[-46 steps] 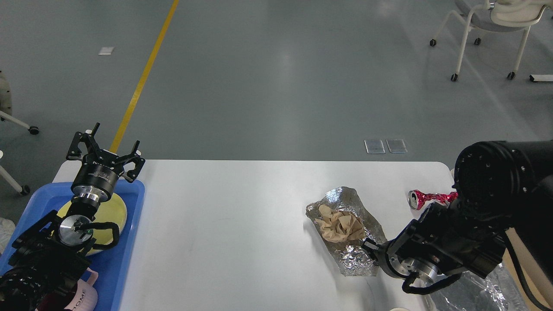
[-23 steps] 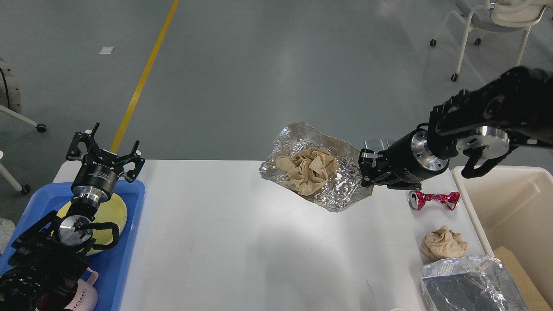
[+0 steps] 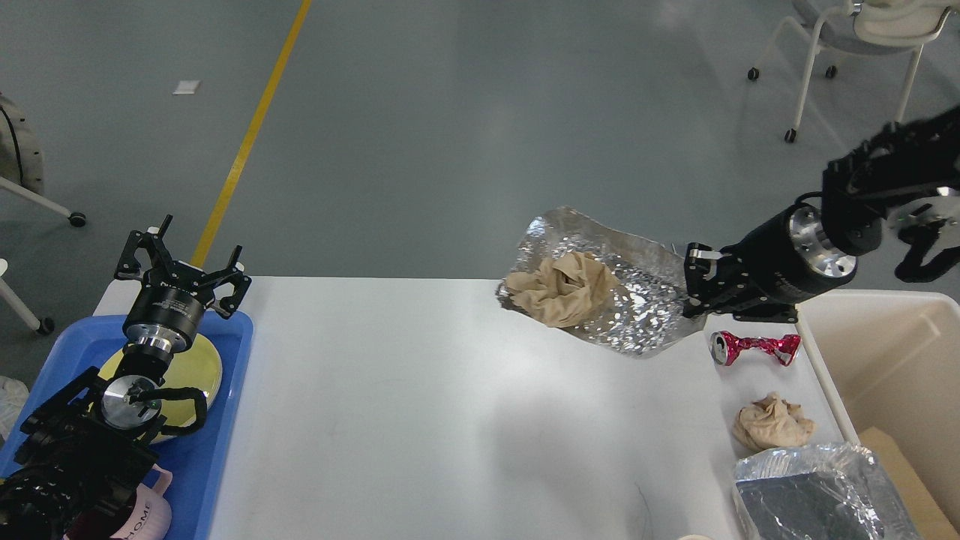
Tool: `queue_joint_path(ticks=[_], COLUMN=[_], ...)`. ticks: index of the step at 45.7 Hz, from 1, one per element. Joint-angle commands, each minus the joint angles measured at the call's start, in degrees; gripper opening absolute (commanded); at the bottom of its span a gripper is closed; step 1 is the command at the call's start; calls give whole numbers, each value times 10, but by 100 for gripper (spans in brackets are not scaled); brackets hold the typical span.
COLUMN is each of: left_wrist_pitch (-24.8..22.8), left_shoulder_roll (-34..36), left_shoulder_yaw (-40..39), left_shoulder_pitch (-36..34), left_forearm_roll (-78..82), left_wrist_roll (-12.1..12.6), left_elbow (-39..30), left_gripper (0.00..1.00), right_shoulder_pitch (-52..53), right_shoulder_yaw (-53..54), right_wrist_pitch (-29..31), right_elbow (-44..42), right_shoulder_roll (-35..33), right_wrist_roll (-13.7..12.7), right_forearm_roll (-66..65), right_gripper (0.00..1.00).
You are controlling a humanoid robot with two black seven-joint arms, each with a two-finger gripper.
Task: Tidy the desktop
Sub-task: 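Lift the foil-wrapped food and drop it into the white bin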
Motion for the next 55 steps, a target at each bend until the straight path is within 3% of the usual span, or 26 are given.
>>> queue_joint_path(ticks=[1, 6, 16, 22, 27, 38, 39, 40, 41, 42, 43, 55], left_wrist_pitch=[0, 0, 0, -1, 0, 0, 0, 0, 0, 0, 0, 0], left_shoulder_roll=[0, 0, 0, 0, 0, 0, 0, 0, 0, 0, 0, 0], left_shoulder_yaw=[0, 1, 0, 1, 1, 1, 1, 1, 1, 1, 0, 1], left_shoulder_pitch=[-1, -1, -1, -1, -1, -1, -1, 0, 0, -1, -1, -1], left_forearm_roll=[0, 0, 0, 0, 0, 0, 0, 0, 0, 0, 0, 0], left_wrist_roll=[0, 0, 0, 0, 0, 0, 0, 0, 0, 0, 0, 0], left_elbow=[0, 0, 0, 0, 0, 0, 0, 0, 0, 0, 0, 0], left_gripper=[98, 98, 98, 98, 98, 98, 98, 98, 98, 98, 98, 98], right_shoulder_pitch=[-101, -231, -504, -692, -821, -914, -917, -919, -921, -923, -924, -926], right_shoulder_yaw=[-34, -26, 73, 211, 306, 354, 353, 352, 347, 347, 347, 348], right_wrist_pitch=[-15, -14, -19, -46, -89, -230, -233, -235, -235, -237, -237, -234], right_elbow=[-108, -253, -559, -722, -810, -850, -849, -849, -849, -850, -849, -849], right_shoulder_roll=[-58, -153, -238, -233, -187, -119, -116, -114, -112, -111, -111, -113], right_wrist_roll=[0, 0, 0, -9, -13, -62, -65, -67, -67, -67, -67, -68], right_forearm_roll=[-7, -11, -2, 4, 5, 7, 7, 6, 5, 4, 4, 4], right_gripper=[0, 0, 0, 0, 0, 0, 29, 92, 100, 92, 100, 100])
